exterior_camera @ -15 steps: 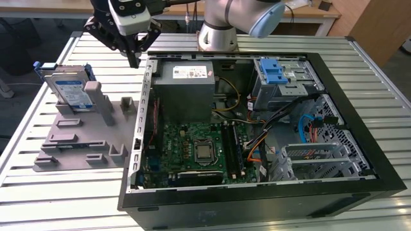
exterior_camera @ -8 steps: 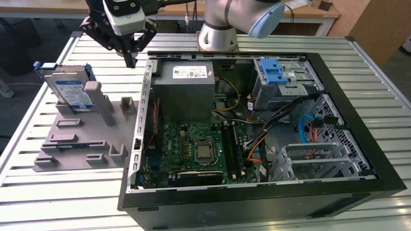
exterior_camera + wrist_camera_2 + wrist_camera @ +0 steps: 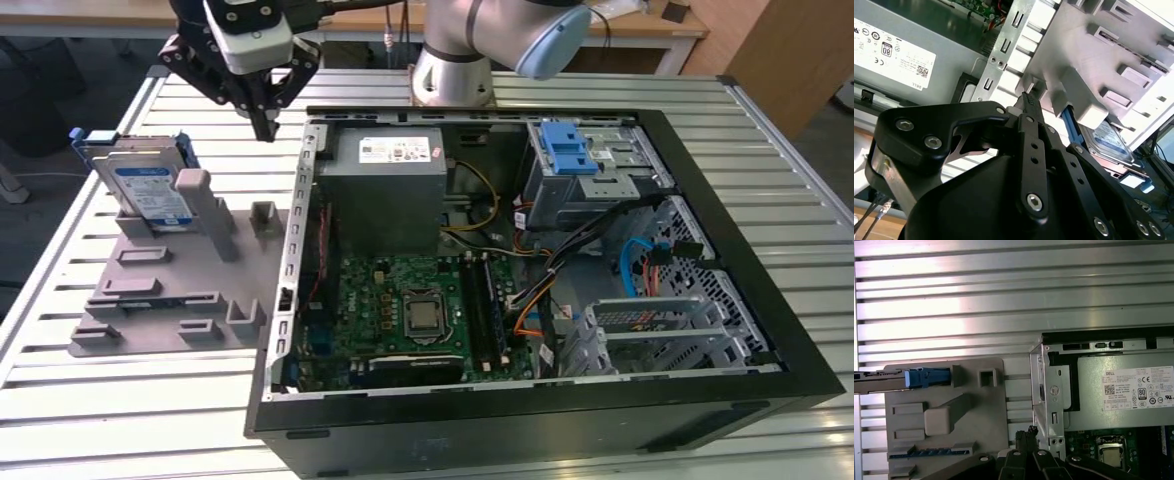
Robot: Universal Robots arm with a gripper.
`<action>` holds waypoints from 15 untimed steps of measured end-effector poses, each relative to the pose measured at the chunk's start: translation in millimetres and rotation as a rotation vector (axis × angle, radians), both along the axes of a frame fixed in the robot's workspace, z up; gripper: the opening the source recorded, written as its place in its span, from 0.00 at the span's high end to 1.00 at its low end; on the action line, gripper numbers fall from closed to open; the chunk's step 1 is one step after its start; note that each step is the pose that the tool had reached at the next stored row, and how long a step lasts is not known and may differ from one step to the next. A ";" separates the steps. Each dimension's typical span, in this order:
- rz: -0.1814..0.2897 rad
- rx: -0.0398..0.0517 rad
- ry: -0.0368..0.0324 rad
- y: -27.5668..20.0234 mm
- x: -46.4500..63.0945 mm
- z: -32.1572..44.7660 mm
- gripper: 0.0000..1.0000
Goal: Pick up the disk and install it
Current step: 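Reach for the disk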
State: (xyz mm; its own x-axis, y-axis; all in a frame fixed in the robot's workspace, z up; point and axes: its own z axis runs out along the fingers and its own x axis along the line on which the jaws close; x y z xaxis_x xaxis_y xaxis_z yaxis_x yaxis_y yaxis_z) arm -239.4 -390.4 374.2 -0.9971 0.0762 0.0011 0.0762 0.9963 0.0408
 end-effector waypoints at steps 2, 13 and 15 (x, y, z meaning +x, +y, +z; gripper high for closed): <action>0.000 0.0000 0.0003 0.1 -1.6 -0.1 0.89; 0.000 0.0000 0.0022 0.4 -10.2 -0.8 0.89; 0.000 0.0000 0.0025 0.5 -11.9 -0.9 0.89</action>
State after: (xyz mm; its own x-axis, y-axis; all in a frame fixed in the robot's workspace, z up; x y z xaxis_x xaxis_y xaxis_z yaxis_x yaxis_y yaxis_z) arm -251.3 -389.9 373.2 -0.9971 0.0761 0.0036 0.0762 0.9963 0.0406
